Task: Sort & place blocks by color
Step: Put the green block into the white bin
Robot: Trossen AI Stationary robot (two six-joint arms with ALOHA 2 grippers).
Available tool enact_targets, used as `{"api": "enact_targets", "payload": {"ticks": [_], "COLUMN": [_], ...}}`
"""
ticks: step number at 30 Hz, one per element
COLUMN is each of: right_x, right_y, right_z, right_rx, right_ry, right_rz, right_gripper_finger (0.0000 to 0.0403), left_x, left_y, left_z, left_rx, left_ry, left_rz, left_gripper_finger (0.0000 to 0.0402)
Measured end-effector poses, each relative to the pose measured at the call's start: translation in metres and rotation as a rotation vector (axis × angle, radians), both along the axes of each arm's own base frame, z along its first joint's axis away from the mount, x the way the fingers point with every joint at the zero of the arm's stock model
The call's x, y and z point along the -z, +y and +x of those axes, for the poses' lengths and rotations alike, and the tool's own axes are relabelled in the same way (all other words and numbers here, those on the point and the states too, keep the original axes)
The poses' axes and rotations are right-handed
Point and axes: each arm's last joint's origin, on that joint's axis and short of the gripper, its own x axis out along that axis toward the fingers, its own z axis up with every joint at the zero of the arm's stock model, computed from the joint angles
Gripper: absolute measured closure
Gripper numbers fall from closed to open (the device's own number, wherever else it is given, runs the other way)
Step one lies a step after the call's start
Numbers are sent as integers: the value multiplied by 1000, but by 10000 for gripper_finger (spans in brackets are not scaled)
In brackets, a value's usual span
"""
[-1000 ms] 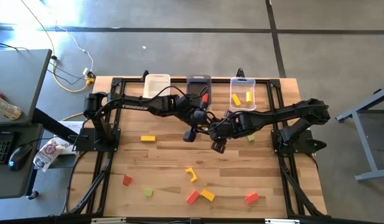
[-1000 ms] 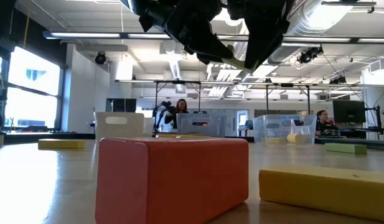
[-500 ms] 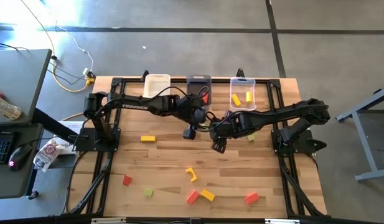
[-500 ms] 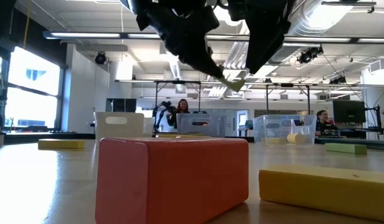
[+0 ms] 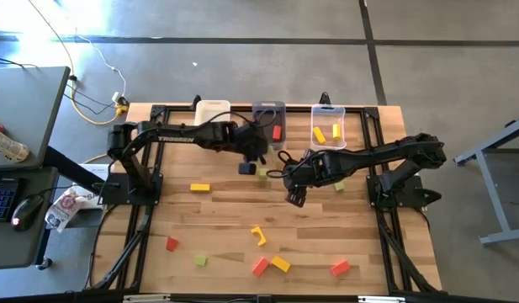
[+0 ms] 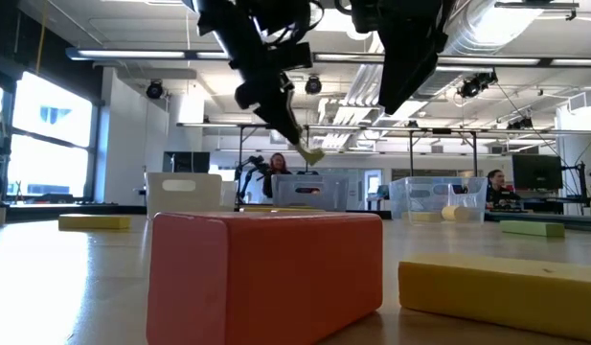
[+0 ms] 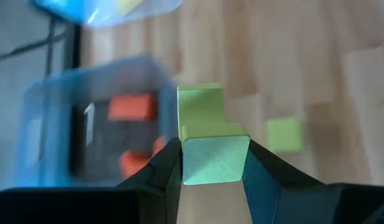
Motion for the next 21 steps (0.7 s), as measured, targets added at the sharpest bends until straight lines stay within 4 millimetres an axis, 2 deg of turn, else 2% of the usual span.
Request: {"api": "enact_targets", "payload": {"ticks": [6,10,17,21], "right_x": [0,0,0,0], "right_y": [0,0,0,0], "right_z": [0,0,1,1], "right_rx": [2,3,2,6], "right_ry": [-1,-4,-8,-10], "right_rz": [-4,-3,-2,-16], "right_gripper_finger": [155,155,155,155], "left_x": [-15,-18,-4,1], "left_y": [19,33,52,57], "left_z": [-28,-51,-93,-110], "left_rx": [-178,-286,-444,-508], "left_ry": [89,92,96,93], "left_rz": [87,64,6,-7], "left_gripper_finger": [292,293,292,292]}}
